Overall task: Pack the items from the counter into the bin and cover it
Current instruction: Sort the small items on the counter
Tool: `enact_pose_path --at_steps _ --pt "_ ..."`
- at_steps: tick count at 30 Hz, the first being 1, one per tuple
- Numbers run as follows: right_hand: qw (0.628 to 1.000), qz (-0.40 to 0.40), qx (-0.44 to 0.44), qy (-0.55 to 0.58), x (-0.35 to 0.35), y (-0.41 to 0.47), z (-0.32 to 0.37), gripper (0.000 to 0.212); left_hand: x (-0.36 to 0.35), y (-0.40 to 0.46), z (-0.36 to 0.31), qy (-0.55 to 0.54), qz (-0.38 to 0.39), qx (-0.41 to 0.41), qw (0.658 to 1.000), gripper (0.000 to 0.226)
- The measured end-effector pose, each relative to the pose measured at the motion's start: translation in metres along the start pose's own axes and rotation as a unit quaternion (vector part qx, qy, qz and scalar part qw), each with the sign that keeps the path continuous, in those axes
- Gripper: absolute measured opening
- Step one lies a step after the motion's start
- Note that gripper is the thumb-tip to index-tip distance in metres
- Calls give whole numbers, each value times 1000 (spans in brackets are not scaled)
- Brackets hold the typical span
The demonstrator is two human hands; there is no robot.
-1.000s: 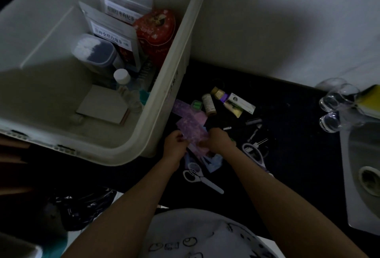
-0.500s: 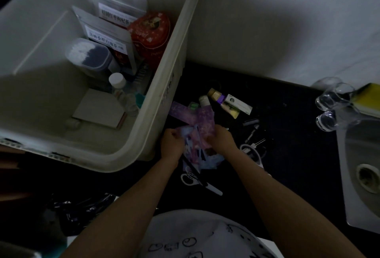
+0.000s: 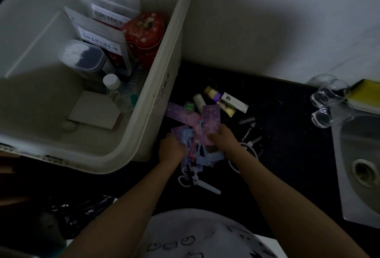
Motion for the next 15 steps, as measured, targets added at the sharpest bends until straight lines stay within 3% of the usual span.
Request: enact_pose_path --at_steps 6,9,10,12,15 --pt "996 -12 -44 -71 -23 3 2 13 -6 6 -2 -201 41 117 972 41" --pt "994 -35 -40 -94 -35 -1 11 28 -13 0 -7 -270 74 137 950 19" --pt "994 -35 -34 -97 -37 -1 14 26 -15 -1 -8 -287 80 140 944 5" --pt "993 -26 -23 -109 -37 1 15 21 -16 0 -7 -293 79 145 942 24" --pt "996 -22 -25 -80 -31 5 13 23 -19 -1 -9 -292 92 140 942 20"
Point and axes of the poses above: each hand's wrist, its own y-axis towards the middle knuckle, its own x-axis out of the back of the hand, z = x × y, the point moved 4 cm from there along y, towards the middle knuckle, and after that the axes turned 8 degrees about x, right-handed, at the moved point
